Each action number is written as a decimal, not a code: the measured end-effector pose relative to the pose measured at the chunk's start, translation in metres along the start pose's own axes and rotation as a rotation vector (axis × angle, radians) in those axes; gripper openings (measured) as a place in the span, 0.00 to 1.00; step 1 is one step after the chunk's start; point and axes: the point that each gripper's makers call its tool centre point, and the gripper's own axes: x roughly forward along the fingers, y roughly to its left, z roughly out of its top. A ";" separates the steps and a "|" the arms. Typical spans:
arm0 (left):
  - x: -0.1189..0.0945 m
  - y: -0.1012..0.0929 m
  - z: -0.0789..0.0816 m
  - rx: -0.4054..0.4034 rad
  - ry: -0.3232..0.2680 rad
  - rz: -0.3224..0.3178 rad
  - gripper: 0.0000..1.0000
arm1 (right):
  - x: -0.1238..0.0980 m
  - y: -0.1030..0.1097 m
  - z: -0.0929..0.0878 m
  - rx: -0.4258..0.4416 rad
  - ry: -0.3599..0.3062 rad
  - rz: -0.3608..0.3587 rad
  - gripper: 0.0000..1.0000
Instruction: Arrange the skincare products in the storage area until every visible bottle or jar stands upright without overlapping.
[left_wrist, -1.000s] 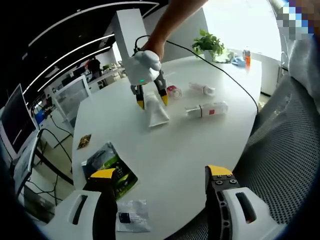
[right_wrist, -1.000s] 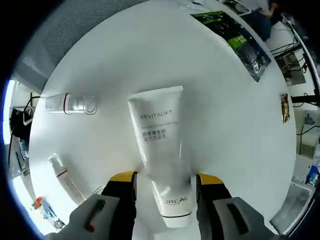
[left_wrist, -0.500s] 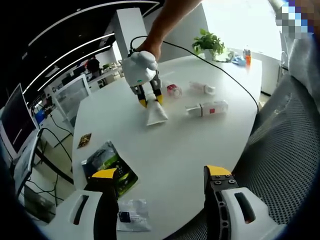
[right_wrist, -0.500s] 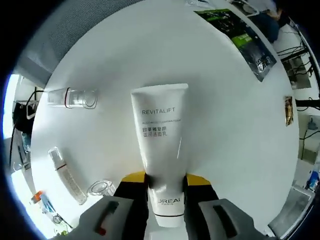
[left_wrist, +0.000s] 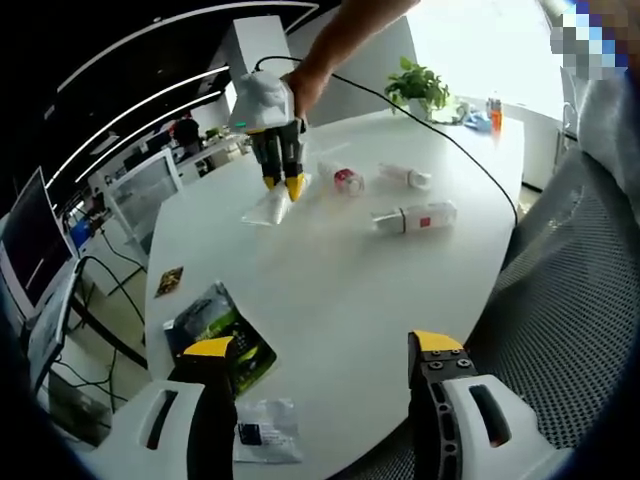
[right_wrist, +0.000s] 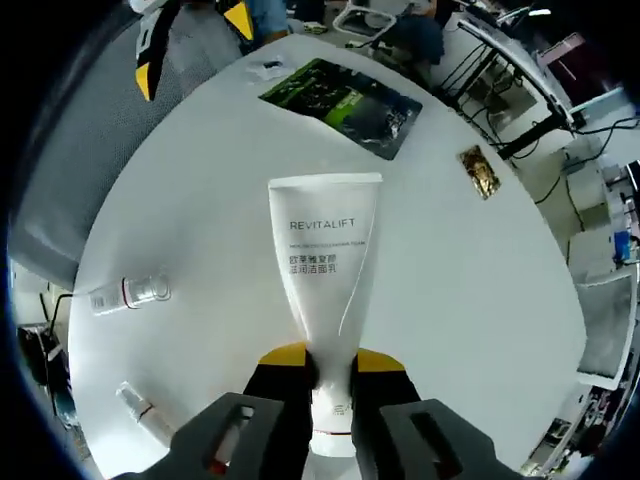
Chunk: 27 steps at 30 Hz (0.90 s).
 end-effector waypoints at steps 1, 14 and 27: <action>0.000 0.000 0.001 0.000 -0.003 0.000 0.66 | -0.004 -0.001 0.003 0.010 -0.013 -0.019 0.07; 0.000 -0.001 0.002 0.021 -0.005 -0.004 0.66 | -0.070 -0.004 0.049 0.338 -0.302 -0.260 0.08; 0.000 -0.006 0.004 0.037 -0.014 -0.023 0.71 | -0.158 0.019 0.076 0.664 -0.645 -0.461 0.09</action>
